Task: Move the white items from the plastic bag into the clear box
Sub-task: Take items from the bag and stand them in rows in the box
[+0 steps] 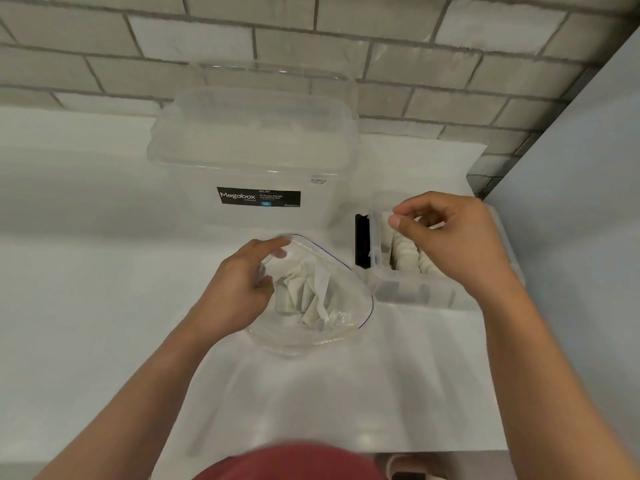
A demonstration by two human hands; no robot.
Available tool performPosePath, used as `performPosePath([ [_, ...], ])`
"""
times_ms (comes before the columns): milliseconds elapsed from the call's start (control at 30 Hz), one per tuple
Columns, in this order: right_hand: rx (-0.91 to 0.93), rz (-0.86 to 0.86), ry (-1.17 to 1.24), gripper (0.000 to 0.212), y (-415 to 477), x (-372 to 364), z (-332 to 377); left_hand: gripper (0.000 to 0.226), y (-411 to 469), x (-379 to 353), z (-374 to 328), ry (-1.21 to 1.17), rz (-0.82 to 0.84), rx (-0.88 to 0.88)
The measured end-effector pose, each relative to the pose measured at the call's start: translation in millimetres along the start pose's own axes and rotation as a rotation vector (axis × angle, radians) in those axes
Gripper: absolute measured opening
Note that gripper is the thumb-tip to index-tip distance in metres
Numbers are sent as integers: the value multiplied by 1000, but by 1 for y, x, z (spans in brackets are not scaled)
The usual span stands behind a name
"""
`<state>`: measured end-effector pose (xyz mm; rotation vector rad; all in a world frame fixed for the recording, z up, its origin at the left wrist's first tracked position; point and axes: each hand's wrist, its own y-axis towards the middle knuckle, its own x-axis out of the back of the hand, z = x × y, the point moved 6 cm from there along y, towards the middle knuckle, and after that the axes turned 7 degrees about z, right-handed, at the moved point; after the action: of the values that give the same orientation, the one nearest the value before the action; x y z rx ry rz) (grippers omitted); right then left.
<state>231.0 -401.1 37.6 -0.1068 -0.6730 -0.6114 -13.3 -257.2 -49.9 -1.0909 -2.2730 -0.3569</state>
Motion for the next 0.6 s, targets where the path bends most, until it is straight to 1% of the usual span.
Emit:
performPosePath([
  [100, 51, 134, 71, 6, -28, -31, 29, 67, 0, -2, -2, -9, 8, -7],
  [167, 59, 255, 64, 6, -39, -64, 34, 68, 0, -2, -2, -16, 8, -18],
  [233, 77, 374, -58, 9, -45, -103, 33, 70, -1, -2, -3, -21, 12, -43],
  [333, 129, 521, -400, 21, -44, -164, 16, 72, -2, -2, -2, -62, 21, -61],
  [367, 130, 559, -528, 23, -44, -180, 7, 72, -2, -1, -1, -66, 21, -61],
  [433, 105, 574, -721, 16, -43, -197, -5, 73, -2, 1, 1, -49, 19, -80],
  [500, 60, 562, -798, 11, -42, -198, -8, 73, -3, 3, 3, 4, 19, -112],
  [600, 25, 589, -839, 26, -43, -195, -8, 74, -5, 4, 5, 85, 10, -129],
])
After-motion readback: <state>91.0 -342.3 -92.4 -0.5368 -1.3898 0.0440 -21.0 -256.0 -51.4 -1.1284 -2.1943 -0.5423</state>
